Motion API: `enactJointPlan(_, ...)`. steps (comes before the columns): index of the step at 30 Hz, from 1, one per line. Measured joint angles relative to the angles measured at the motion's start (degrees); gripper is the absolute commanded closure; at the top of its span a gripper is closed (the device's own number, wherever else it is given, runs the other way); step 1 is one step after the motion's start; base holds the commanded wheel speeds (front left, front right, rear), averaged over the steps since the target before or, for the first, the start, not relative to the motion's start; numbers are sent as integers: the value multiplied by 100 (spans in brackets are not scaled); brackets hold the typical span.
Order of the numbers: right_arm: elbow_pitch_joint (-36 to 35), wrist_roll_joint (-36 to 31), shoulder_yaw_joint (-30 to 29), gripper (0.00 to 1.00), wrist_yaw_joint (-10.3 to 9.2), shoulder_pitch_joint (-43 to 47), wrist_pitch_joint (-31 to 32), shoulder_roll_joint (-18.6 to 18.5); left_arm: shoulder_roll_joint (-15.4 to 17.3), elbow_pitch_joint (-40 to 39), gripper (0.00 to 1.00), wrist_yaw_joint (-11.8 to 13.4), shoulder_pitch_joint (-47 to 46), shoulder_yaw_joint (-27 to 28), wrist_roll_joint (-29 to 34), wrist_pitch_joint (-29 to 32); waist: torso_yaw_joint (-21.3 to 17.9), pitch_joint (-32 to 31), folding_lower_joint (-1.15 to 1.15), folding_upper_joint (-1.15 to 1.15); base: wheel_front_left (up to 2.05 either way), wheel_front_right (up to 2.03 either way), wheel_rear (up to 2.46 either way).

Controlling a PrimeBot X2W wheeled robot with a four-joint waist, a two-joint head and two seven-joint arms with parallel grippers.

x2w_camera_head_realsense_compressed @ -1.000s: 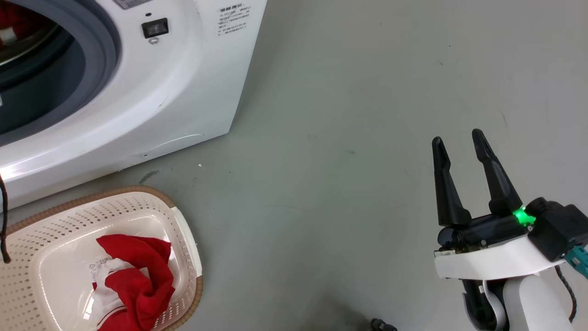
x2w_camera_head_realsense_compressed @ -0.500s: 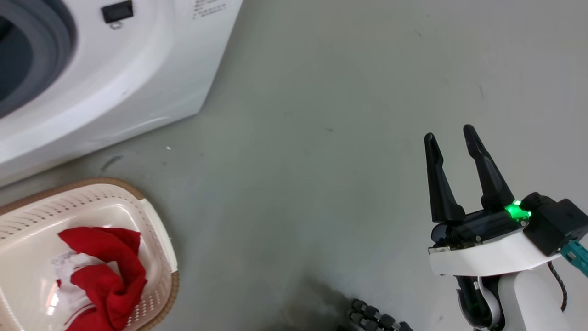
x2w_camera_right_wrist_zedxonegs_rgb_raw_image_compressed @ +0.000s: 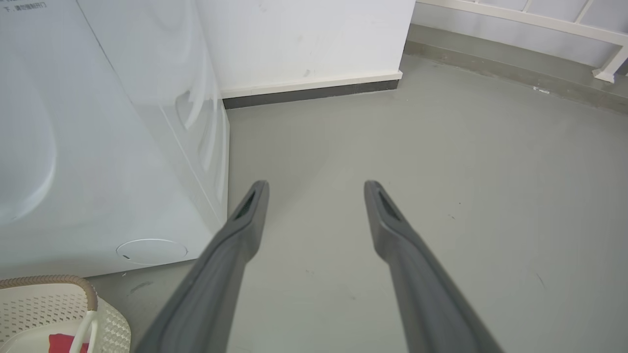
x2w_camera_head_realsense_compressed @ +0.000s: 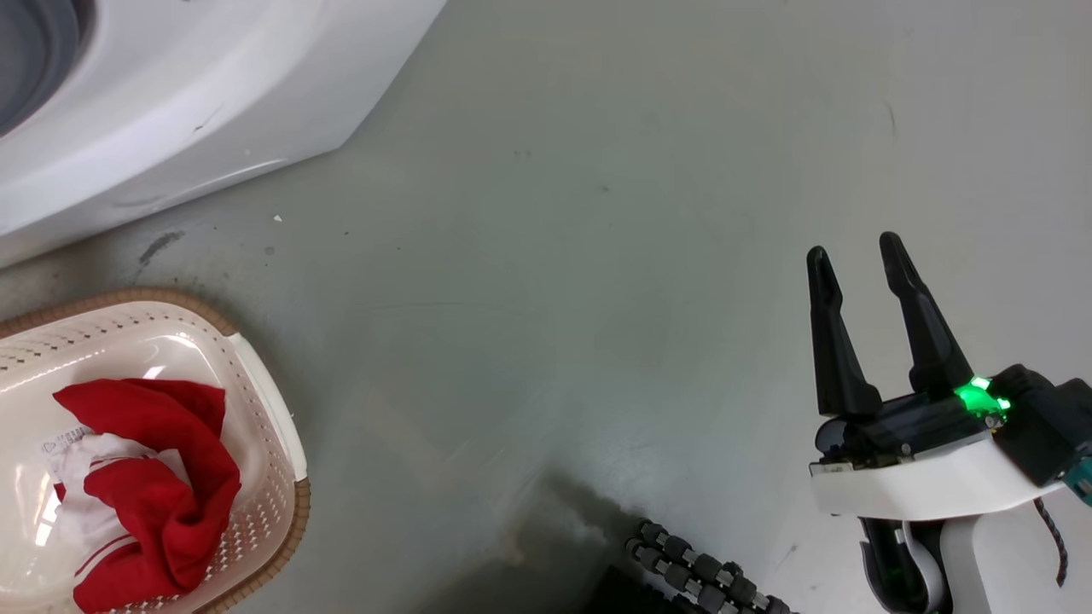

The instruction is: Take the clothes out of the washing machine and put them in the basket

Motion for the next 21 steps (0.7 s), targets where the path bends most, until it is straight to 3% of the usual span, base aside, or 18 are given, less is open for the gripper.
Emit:
enactJointPlan(13,-364,-98,51,0,0,186,0,0,47,-115,0,259,-58,-85,42,927,65,189,0,0,4,4,4)
enactJointPlan(14,-387,-110,76,0,0,190,0,0,71,-111,19,272,-37,-44,-5,938,69,202,0,0,8,8,8)
enactJointPlan(15,-408,-116,102,0,0,201,0,0,100,-108,58,294,-10,7,-34,935,72,211,0,0,8,8,8)
enactJointPlan(16,-421,-124,123,0,0,214,0,0,130,-107,87,293,20,33,-60,917,74,213,0,0,7,7,7)
enactJointPlan(17,-433,-138,143,0,0,227,0,0,158,-105,100,293,45,53,-79,906,73,213,0,0,6,6,6)
enactJointPlan(21,-469,-141,170,0,0,241,0,0,231,-108,100,221,155,116,-187,643,67,206,0,0,2,2,2)
